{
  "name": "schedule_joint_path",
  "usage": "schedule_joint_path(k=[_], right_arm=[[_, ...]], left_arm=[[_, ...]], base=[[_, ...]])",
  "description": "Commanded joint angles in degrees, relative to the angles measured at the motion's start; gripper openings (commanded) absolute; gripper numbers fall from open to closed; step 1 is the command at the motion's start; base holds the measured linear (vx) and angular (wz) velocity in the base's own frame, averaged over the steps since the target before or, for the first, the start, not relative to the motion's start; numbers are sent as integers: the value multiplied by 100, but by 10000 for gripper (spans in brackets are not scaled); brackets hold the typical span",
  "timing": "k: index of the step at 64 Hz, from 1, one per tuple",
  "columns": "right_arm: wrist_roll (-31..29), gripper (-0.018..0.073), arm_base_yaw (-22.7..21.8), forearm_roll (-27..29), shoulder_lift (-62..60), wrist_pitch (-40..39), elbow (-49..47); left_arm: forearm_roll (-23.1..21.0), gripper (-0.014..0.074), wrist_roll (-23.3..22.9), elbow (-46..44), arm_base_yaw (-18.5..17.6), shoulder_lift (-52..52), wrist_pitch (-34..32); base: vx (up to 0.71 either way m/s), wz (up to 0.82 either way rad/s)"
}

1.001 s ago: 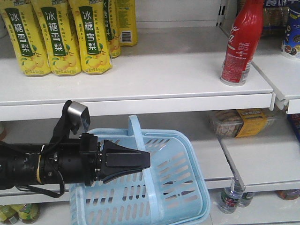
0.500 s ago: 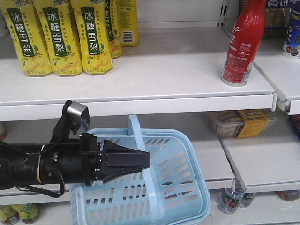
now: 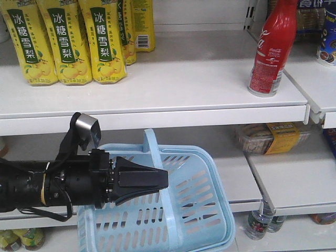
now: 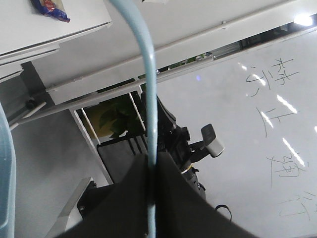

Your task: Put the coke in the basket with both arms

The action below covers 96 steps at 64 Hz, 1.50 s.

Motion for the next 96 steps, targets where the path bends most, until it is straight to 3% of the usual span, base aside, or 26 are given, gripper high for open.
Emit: schedule_joint_path(k=[1, 15, 25, 37, 48, 59, 66, 74, 83, 91, 96], right_arm=[[-30, -4, -37, -17, -81, -439, 86], [86, -4, -37, 156, -81, -561, 86], [1330, -4, -37, 1895, -81, -1071, 79], [1822, -4, -24, 3342, -81, -1599, 61], [1579, -4, -24, 2825, -81, -938, -544], [1664, -3, -24, 2821, -81, -1273, -994], [1584, 13, -24, 2355, -81, -971, -1368], [1521, 102, -24, 1723, -81, -244, -1943], [919, 340, -24, 1812, 137, 363, -2446], [516, 571, -24, 1964, 383, 152, -2522], [343, 647, -24, 1991, 593, -158, -2563]], left_arm=[[-401, -6, -8, -116, -28, -211, -1254], [-401, -6, -8, -116, -28, -211, -1254], [-401, -6, -8, -116, -28, -211, -1254], [-401, -6, -8, -116, -28, -211, -1254], [-401, -6, -8, -116, -28, -211, -1254], [-401, -6, -8, -116, -28, -211, -1254], [-401, -6, -8, -116, -28, -211, -1254], [-401, -6, -8, -116, -28, -211, -1254], [-401, -6, -8, -116, -28, -211, -1254], [-401, -6, -8, -116, -28, -211, -1254], [-401, -6, -8, -116, -28, -211, -1254]], base=[[0, 0], [0, 0], [0, 0], [0, 0], [0, 0], [0, 0], [0, 0], [0, 0], [0, 0], [0, 0], [0, 0]])
